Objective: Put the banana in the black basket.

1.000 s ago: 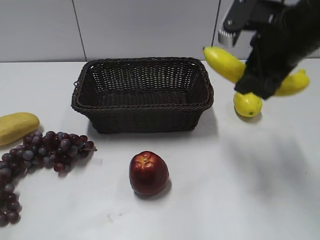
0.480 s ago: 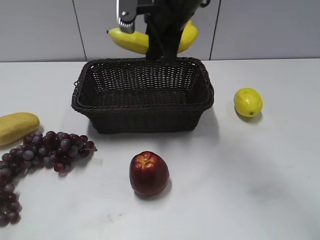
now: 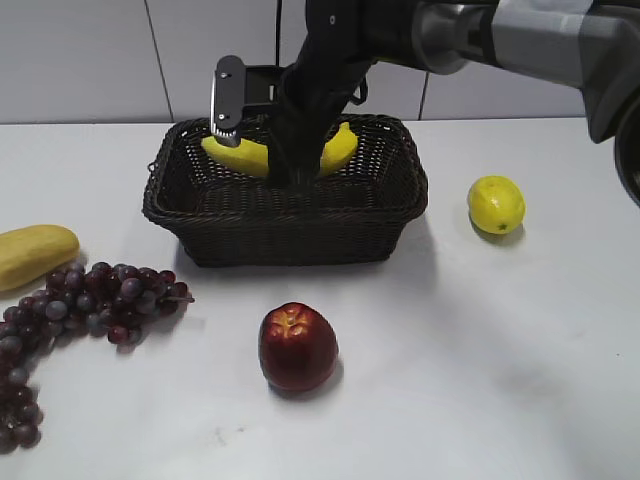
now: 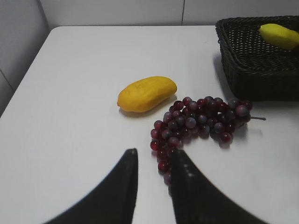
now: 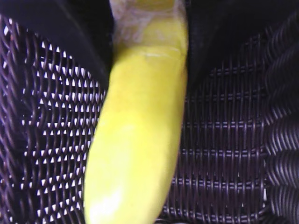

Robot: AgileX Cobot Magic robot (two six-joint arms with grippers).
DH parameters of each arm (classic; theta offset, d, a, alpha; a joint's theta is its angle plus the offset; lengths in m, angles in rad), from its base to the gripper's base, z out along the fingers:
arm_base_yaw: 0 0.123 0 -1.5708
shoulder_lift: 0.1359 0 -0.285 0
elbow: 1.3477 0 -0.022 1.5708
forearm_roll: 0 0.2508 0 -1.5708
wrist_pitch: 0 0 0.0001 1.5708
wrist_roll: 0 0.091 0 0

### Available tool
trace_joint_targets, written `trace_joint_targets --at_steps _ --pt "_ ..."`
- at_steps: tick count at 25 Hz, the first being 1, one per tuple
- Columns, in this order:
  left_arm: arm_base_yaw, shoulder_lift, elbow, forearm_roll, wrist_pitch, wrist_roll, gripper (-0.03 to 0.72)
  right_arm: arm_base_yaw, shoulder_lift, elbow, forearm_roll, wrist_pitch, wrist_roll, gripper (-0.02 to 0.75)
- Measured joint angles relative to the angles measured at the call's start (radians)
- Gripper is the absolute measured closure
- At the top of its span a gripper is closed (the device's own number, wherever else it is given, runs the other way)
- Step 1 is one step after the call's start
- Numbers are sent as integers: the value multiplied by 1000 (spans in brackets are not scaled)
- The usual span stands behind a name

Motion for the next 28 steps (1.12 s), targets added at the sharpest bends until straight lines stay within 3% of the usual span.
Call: trace_joint_targets --at_steps 2,6,8,13,18,21,28 --pt "0 0 0 0 0 0 451 0 0 -5 1 2 27 369" --pt "0 0 0 0 0 0 451 0 0 -6 2 8 126 134" --pt "0 0 0 0 0 0 451 0 -5 -6 2 16 155 94" --pt "0 0 0 0 0 0 451 -5 -91 -6 -33 44 333 86" --pt "0 0 0 0 0 0 451 -62 -215 -10 -168 269 644 115" --pt "0 0 0 0 0 0 451 -164 -261 -10 -182 385 782 148" --pt "0 0 0 0 0 0 451 -467 -341 12 -147 408 973 164"
